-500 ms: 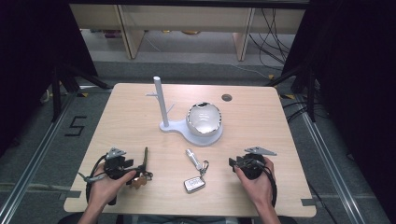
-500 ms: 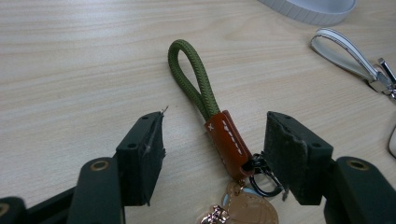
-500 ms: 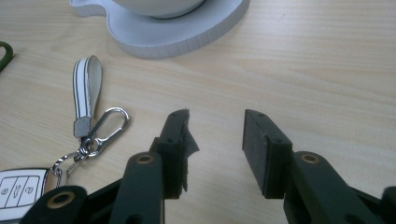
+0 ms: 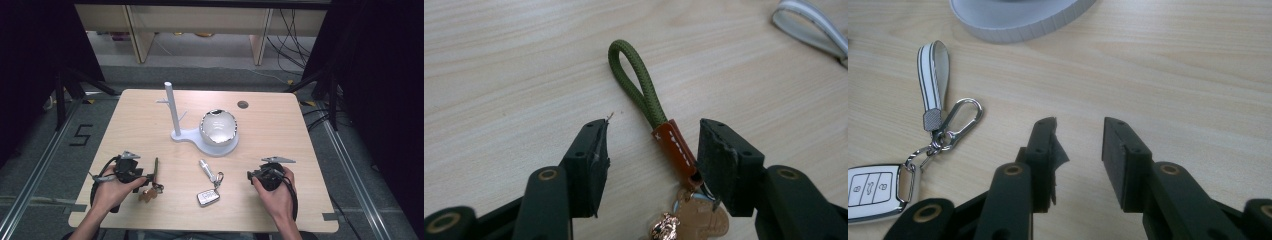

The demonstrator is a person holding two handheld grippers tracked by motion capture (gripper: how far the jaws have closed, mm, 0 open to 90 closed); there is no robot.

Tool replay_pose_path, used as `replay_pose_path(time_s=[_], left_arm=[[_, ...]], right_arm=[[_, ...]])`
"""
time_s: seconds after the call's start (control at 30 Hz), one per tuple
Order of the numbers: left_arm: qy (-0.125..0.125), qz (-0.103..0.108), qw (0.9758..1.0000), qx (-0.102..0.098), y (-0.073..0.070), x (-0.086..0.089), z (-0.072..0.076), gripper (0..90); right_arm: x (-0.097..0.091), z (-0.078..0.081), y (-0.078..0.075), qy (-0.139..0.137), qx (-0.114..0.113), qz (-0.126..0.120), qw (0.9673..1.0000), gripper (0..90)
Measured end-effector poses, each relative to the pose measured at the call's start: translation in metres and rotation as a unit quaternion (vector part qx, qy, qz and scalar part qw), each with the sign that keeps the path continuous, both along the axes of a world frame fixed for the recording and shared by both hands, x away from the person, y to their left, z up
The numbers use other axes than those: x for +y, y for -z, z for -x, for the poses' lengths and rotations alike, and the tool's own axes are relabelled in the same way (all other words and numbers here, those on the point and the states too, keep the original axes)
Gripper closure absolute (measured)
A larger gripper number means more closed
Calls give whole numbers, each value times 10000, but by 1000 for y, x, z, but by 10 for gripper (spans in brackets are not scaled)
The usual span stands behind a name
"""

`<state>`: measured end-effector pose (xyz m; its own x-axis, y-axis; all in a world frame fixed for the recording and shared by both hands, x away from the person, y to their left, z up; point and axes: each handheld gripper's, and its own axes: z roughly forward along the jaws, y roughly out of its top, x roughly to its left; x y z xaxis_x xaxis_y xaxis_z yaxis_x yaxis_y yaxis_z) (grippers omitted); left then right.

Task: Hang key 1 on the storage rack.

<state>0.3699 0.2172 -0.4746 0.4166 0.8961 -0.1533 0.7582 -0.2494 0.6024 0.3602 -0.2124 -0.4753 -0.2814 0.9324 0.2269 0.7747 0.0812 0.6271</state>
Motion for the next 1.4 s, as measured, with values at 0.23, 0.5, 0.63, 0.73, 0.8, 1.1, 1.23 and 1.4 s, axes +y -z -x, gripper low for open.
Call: replay_pose_path(time_s=[0.23, 0.5, 0.63, 0.73, 0.8, 1.1, 1.23, 1.4], left_arm=[[262, -192, 9979, 567, -1, -2, -13, 504], [181, -153, 9958, 885, -6, -13, -23, 511], [105, -201, 9946, 1015, -7, -16, -27, 524], [19, -277, 9930, 1147, -4, -17, -30, 547], [-1, -328, 9921, 1215, -2, -20, -32, 560], [159, -536, 9870, 1504, 5, -24, -32, 672], [226, -526, 9875, 1470, 6, -23, -30, 735], [232, -562, 9897, 1294, 7, -19, -25, 788]], right_arm=[[-1, 0, 0, -151, -5, -55, 9999, 660], [1, 0, -3, -118, 24, -66, 9999, 650], [0, 0, -1, -182, 23, -47, 9998, 647], [1, -1, 0, -212, 31, -68, 9997, 643], [2, -1, 2, -182, -42, 8, 9998, 641], [3, -2, 2, -237, 40, -93, 9997, 635], [4, -2, 3, -189, 50, -87, 9998, 633], [6, -2, 4, -209, 50, -69, 9997, 632]])
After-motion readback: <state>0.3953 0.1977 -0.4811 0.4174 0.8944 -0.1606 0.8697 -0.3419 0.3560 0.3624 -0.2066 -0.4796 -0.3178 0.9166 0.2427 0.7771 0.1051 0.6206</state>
